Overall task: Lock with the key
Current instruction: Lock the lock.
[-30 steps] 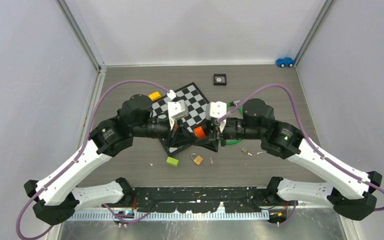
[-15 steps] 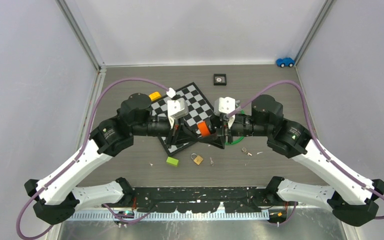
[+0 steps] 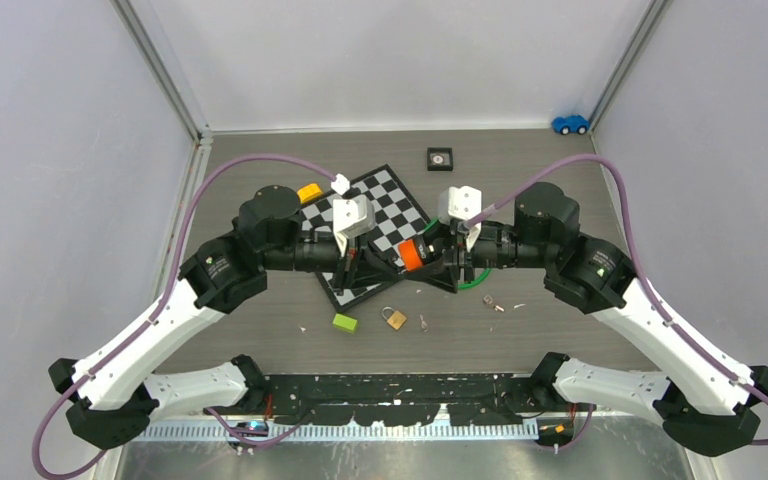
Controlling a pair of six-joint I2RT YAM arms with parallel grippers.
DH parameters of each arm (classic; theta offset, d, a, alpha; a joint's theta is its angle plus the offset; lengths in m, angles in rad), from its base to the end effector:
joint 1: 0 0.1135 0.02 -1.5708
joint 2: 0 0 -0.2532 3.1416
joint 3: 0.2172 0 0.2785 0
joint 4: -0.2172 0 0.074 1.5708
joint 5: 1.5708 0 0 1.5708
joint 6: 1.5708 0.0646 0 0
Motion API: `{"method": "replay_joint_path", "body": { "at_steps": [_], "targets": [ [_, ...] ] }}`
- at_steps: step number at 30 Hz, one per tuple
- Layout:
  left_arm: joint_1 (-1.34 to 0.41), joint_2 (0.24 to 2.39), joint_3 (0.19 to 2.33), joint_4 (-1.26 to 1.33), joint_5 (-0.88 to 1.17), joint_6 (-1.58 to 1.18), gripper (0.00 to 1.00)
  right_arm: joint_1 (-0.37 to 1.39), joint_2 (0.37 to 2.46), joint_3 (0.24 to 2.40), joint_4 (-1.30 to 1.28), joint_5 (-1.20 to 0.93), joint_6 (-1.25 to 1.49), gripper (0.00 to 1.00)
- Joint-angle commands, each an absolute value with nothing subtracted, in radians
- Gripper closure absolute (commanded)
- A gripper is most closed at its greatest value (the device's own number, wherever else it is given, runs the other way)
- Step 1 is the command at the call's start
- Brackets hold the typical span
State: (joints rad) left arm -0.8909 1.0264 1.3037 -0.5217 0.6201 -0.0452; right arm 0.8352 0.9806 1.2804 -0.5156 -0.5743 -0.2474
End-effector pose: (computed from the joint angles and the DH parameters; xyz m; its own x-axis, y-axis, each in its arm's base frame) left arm 0.1323 -0.2233 0.4316 -0.1966 0.1847 -0.9629 0.9795 0.0816 -0.1843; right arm 0.1394 0.2063 0.4341 0.1003 -0.1955 -0.9756 -0.9840 0.1259 -0.1264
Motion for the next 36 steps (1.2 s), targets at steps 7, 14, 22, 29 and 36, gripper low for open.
{"method": "replay_joint_path", "body": {
  "at_steps": [7,14,22,29,36],
  "targets": [
    [-0.9,1.011,1.307,-0.462,0.67,-0.045,1.0,0.828,0.972,1.383,-0.486,-0.635,-0.199,0.42],
    [-0.9,1.009,1.307,-0.465,0.665,-0.04,1.0,0.828,0.966,1.382,-0.487,-0.643,-0.188,0.46],
    [-0.9,1.003,1.309,-0.48,0.654,-0.03,1.0,0.828,0.964,1.385,-0.543,-0.652,-0.195,0.52],
    [-0.9,0.994,1.309,-0.491,0.636,-0.018,1.0,0.828,0.948,1.382,-0.59,-0.653,-0.193,0.54],
    [-0.9,0.988,1.312,-0.504,0.617,-0.008,1.0,0.828,0.929,1.363,-0.627,-0.659,-0.181,0.57]
  ]
}}
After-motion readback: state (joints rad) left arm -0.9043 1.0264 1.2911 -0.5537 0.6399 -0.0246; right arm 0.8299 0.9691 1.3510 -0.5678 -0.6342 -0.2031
